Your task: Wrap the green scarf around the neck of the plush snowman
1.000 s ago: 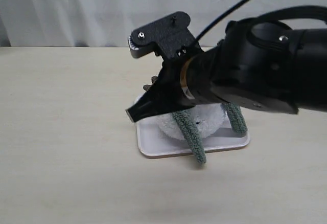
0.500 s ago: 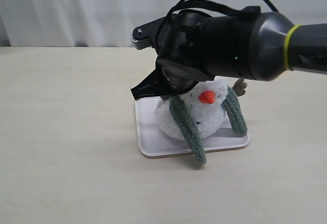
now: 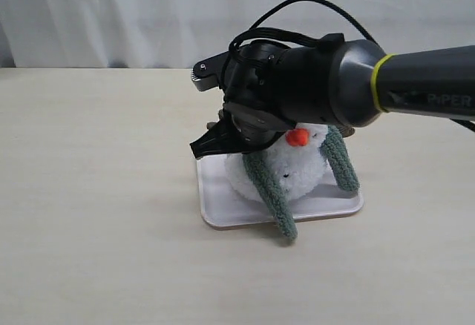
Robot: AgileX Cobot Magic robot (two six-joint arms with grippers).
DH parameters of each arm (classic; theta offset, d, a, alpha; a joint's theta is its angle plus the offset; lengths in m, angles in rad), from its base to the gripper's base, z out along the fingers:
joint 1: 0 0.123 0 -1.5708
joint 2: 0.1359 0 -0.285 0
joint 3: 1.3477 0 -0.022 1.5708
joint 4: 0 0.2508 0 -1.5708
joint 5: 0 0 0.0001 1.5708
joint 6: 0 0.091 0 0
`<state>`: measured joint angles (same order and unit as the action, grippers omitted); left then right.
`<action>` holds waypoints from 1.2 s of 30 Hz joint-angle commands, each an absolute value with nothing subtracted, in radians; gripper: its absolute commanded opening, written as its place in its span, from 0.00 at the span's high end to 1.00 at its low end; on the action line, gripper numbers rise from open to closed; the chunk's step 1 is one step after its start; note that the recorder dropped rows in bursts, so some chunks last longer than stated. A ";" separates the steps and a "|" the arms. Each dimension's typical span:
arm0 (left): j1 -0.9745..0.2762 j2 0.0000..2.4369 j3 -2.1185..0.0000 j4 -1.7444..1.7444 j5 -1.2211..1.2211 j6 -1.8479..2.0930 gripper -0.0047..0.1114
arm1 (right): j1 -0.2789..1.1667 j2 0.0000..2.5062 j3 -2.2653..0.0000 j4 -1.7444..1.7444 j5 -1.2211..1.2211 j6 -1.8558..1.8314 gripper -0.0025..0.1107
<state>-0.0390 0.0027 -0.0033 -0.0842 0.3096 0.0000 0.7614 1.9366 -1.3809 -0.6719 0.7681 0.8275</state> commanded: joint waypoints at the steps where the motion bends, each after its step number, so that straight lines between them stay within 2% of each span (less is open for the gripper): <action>1: -0.047 0.000 0.000 -0.086 0.303 0.000 0.96 | 0.756 1.889 -1.384 -0.662 0.767 0.823 0.94; 7: -0.047 0.000 0.000 -0.086 0.303 0.000 0.96 | 0.756 1.769 -1.384 -0.553 0.803 0.703 0.94; 10: -0.047 0.000 0.000 -0.086 0.303 0.000 0.96 | 0.756 1.702 -1.384 -0.535 0.882 0.684 0.86; 17: -0.047 0.000 0.000 -0.086 0.303 0.000 0.96 | 0.754 1.570 -1.381 -0.532 1.122 0.618 0.58; 20: -0.047 0.000 0.000 -0.086 0.303 0.000 0.96 | 0.728 1.527 -1.365 -0.529 1.180 0.595 0.50; 22: -0.047 0.000 0.000 -0.086 0.303 0.000 0.96 | 0.701 1.502 -1.335 -0.518 1.178 0.584 0.49; 28: -0.047 0.000 0.000 -0.086 0.303 0.000 0.96 | 0.540 1.445 -1.140 -0.438 1.008 0.504 0.49; 36: -0.047 0.000 0.000 -0.086 0.303 0.000 0.96 | 0.373 1.468 -0.840 -0.444 0.456 0.411 0.49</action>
<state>-0.0390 0.0027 -0.0033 -0.0842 0.3096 0.0000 0.4143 1.4547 -0.9155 -0.4096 0.6710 0.4348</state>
